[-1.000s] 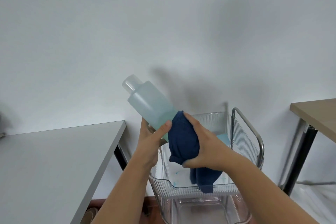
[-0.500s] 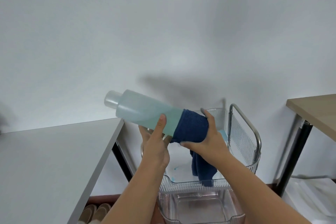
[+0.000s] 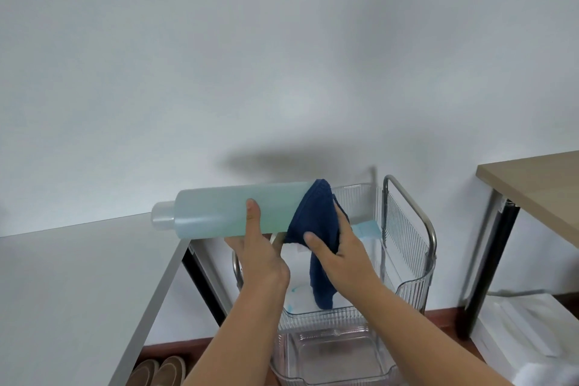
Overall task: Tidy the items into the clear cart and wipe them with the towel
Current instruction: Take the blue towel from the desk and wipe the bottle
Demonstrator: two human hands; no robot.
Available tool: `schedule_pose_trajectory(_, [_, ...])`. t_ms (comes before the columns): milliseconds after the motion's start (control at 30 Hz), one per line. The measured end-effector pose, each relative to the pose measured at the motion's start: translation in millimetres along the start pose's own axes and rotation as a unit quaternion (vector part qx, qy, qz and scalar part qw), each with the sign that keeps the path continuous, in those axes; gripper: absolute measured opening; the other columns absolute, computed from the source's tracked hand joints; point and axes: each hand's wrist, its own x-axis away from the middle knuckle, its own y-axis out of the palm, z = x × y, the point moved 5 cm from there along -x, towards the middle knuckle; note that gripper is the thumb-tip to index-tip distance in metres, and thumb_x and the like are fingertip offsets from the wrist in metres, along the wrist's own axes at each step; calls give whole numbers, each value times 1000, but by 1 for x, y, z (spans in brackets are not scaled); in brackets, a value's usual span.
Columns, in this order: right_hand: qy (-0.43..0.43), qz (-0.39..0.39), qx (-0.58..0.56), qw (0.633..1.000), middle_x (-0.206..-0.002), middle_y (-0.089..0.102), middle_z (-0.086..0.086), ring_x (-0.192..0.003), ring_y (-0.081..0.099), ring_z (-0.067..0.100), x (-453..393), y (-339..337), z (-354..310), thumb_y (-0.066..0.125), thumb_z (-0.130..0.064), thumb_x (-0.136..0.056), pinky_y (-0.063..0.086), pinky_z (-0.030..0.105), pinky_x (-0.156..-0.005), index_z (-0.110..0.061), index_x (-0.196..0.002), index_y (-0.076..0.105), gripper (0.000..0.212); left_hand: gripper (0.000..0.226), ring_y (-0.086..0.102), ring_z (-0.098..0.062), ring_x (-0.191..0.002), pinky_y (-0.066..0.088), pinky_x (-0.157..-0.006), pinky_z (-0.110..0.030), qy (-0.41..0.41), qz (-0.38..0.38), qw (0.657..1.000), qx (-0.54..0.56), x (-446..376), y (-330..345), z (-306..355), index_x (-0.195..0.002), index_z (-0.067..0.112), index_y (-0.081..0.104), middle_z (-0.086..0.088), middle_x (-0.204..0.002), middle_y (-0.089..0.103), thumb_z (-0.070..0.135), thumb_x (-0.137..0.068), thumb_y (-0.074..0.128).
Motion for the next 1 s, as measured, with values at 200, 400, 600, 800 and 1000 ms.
schedule_pose_trajectory(200, [-38, -8, -32, 999, -136, 54, -4, -124, 52, 20, -16, 2, -14, 62, -49, -82, 44, 48, -103, -34, -150, 23, 81, 87, 64, -31, -117, 59, -68, -35, 25, -35, 999, -31, 3, 3, 10, -143, 27, 46, -8, -133, 63, 50, -64, 75])
schedule_pose_trajectory(400, [-178, 59, 27, 982, -158, 26, 0, -143, 28, 22, -10, 2, -30, 53, -30, -94, 32, 48, -112, -35, -151, 20, 66, 80, 66, -25, -113, 60, -67, -33, 66, -61, 995, -47, 4, 7, 19, -143, 37, 42, 3, -129, 64, 44, -71, 76])
schedule_pose_trajectory(600, [-254, 13, 304, 918, -153, 34, -11, -145, 23, 23, -21, 7, -46, 33, -33, -100, 15, 47, -118, -30, -147, 34, 47, 86, 66, -16, -113, 60, -70, -32, 118, -107, 978, -133, 8, 3, 19, -146, 41, 33, 6, -129, 64, 40, -73, 80])
schedule_pose_trajectory(800, [-77, -78, 221, 969, -112, 68, 0, -102, 61, 23, -54, 7, -57, 33, -42, -98, 45, 41, -95, -26, -117, 61, 37, 78, 64, -23, -116, 59, -81, -41, 135, -180, 949, -220, 8, 7, 16, -141, 36, 35, 1, -127, 64, 29, -77, 79])
schedule_pose_trajectory(1000, [29, -98, 62, 993, -80, 64, 3, -72, 58, 15, -72, -18, -42, 41, -30, -99, 46, 34, -75, 0, -95, 60, 36, 86, 60, -22, -121, 49, -101, -52, 178, -237, 916, -271, 11, 20, 22, -137, 32, 37, -1, -132, 61, 37, -66, 85])
